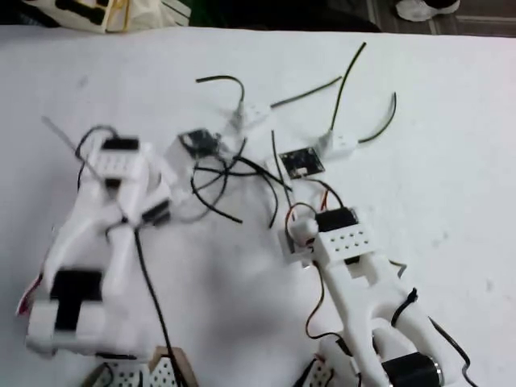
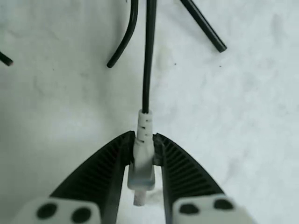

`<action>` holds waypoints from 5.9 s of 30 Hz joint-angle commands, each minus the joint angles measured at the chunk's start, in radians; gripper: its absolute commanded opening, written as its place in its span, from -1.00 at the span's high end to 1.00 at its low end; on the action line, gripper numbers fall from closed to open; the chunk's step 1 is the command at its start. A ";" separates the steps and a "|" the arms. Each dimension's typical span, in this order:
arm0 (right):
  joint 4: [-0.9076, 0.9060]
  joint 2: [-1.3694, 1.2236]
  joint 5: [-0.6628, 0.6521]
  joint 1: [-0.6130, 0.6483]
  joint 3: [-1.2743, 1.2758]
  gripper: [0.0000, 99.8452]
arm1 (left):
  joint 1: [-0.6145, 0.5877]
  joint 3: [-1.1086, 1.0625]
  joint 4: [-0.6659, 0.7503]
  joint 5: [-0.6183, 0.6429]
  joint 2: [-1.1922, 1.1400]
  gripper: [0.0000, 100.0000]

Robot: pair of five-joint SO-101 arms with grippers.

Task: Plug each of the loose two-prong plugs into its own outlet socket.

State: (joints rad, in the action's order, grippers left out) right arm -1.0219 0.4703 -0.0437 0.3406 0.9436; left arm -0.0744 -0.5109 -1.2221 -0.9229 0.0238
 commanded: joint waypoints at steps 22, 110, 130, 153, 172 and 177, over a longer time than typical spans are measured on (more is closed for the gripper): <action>0.013 0.036 0.005 -0.013 -0.006 0.96 | -0.062 -0.594 0.209 0.110 0.993 0.53; -0.154 0.673 -0.075 0.668 -0.029 0.97 | 0.627 -0.578 -0.083 0.575 1.689 0.79; -0.001 0.694 -0.077 0.602 -0.021 0.97 | -0.059 -0.531 -0.084 0.585 1.689 0.80; 0.611 -0.177 0.052 0.608 -0.167 0.97 | -0.533 -0.951 0.144 0.585 1.689 0.80; 0.668 -0.409 0.081 0.634 -0.298 0.97 | -0.530 -0.953 0.144 0.585 1.689 0.80; 0.667 -0.412 0.083 0.654 -0.298 0.97 | -0.530 -0.953 0.144 0.585 1.689 0.80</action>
State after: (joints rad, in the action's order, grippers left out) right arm -0.3682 0.0529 0.0299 0.9789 0.6920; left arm -0.5992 -1.4699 -1.0978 -0.3399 1.7054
